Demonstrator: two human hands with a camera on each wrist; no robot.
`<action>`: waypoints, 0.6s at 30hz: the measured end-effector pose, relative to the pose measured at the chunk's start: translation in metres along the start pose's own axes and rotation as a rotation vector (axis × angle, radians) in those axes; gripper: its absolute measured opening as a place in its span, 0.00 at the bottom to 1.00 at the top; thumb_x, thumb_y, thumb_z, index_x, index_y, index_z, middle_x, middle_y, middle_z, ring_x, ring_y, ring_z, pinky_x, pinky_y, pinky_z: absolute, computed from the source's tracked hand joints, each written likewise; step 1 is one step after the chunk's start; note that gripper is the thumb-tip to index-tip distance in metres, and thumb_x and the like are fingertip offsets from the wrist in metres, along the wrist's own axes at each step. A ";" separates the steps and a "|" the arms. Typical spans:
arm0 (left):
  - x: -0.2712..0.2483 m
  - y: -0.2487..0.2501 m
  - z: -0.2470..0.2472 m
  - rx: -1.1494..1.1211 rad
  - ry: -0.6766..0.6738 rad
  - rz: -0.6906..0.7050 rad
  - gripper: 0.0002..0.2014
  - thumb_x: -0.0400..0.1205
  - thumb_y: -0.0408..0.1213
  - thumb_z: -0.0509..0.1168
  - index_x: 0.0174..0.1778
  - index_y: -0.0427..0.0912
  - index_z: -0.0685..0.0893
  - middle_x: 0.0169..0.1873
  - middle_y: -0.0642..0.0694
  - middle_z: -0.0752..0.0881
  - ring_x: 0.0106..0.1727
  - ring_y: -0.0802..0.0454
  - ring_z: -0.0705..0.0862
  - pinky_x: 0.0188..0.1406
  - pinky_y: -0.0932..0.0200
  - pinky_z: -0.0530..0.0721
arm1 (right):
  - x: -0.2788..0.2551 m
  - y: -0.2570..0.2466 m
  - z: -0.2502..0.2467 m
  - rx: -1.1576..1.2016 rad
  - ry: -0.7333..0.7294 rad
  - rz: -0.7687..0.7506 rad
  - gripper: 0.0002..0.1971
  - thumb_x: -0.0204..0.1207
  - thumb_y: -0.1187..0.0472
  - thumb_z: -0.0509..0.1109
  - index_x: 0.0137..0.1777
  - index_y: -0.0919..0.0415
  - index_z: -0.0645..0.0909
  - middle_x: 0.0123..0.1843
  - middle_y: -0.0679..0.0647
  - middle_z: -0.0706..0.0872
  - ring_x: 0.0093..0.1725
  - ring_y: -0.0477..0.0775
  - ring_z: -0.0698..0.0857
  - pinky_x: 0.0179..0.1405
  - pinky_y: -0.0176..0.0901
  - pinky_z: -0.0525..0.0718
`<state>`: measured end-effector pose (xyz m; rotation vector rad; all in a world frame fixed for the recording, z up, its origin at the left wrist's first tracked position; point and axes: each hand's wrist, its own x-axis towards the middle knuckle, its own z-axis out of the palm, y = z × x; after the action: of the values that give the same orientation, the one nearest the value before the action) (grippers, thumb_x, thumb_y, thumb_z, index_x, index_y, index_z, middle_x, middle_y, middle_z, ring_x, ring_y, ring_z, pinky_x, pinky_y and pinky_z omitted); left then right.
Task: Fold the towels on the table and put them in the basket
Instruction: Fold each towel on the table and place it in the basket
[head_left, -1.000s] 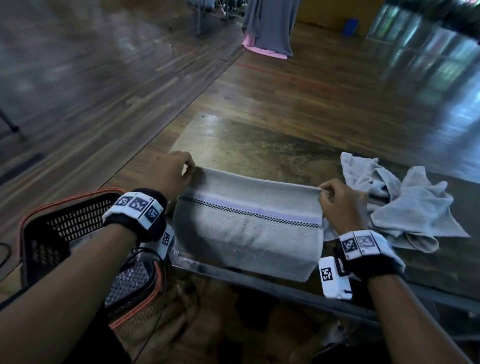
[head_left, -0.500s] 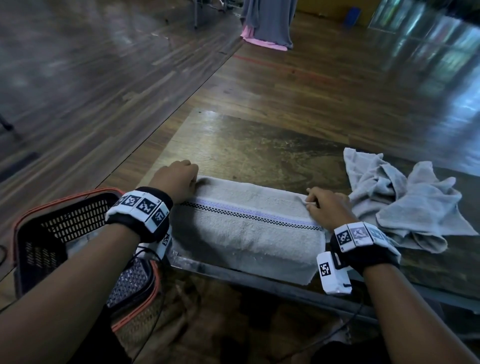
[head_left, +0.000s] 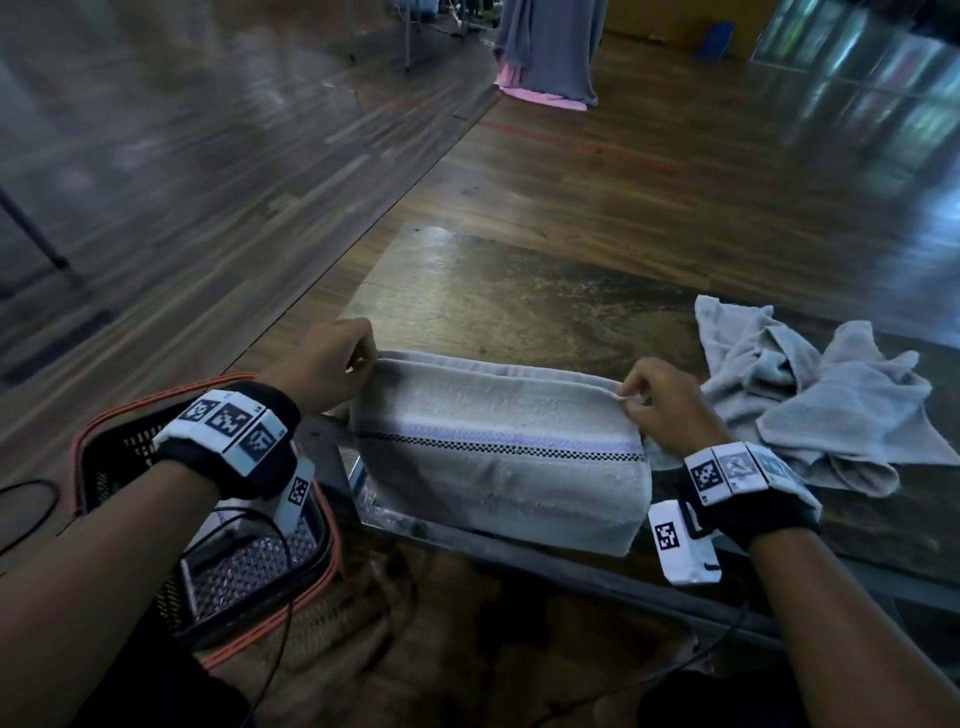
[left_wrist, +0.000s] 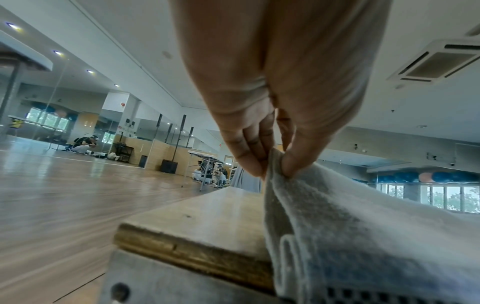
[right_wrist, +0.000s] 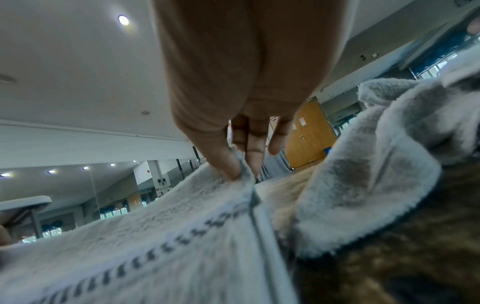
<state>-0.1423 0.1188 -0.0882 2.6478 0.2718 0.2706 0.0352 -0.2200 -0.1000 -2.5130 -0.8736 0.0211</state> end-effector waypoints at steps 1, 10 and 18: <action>-0.004 -0.001 -0.003 -0.013 0.009 0.002 0.09 0.75 0.25 0.67 0.37 0.44 0.77 0.32 0.53 0.77 0.33 0.53 0.75 0.30 0.65 0.70 | -0.003 -0.004 -0.002 0.041 0.016 -0.014 0.10 0.70 0.71 0.70 0.43 0.55 0.77 0.39 0.50 0.80 0.40 0.54 0.82 0.40 0.43 0.76; -0.058 0.006 -0.023 -0.101 0.053 0.006 0.13 0.75 0.23 0.66 0.53 0.41 0.79 0.44 0.44 0.85 0.44 0.46 0.84 0.47 0.49 0.85 | -0.060 -0.026 -0.027 0.035 0.022 -0.130 0.06 0.68 0.68 0.77 0.45 0.62 0.87 0.41 0.54 0.83 0.39 0.47 0.79 0.36 0.29 0.71; -0.107 0.025 -0.031 0.016 -0.079 0.197 0.08 0.76 0.30 0.69 0.51 0.38 0.86 0.43 0.44 0.86 0.42 0.50 0.81 0.43 0.58 0.77 | -0.110 -0.029 -0.053 -0.024 0.032 -0.153 0.07 0.71 0.67 0.75 0.49 0.66 0.87 0.43 0.58 0.87 0.40 0.50 0.81 0.43 0.40 0.74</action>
<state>-0.2490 0.0846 -0.0643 2.6960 -0.0130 0.2261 -0.0602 -0.2877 -0.0553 -2.4539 -1.0565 -0.0797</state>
